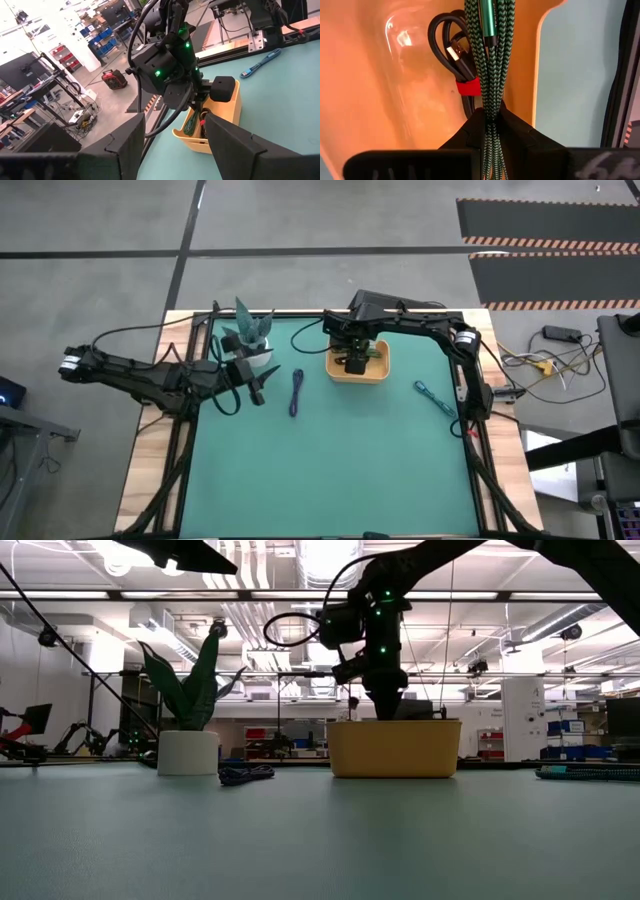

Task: Pick and place USB-C Cables
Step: Put the green charger cable into the yellow bin

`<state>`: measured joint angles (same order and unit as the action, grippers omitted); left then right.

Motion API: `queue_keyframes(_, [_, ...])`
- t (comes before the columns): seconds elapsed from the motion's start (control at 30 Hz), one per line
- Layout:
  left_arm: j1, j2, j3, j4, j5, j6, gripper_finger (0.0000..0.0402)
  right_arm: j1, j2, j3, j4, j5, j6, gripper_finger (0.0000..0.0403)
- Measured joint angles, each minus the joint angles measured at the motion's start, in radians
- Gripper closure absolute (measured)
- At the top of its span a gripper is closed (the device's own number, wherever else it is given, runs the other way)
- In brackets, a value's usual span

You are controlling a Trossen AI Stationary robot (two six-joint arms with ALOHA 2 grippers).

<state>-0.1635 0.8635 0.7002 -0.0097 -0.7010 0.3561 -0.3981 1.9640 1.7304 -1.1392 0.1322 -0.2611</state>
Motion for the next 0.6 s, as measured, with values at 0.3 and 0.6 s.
queue_keyframes(0.3, [0.0,0.0,-0.001,0.0,0.0,0.0,0.0209,0.0,0.0,-0.015,0.008,-0.001,0.006,0.0374])
queue_keyframes(0.6, [0.0,0.0,-0.002,0.0,0.0,0.0,0.0209,0.0,0.0,-0.054,0.024,-0.002,0.006,0.0374])
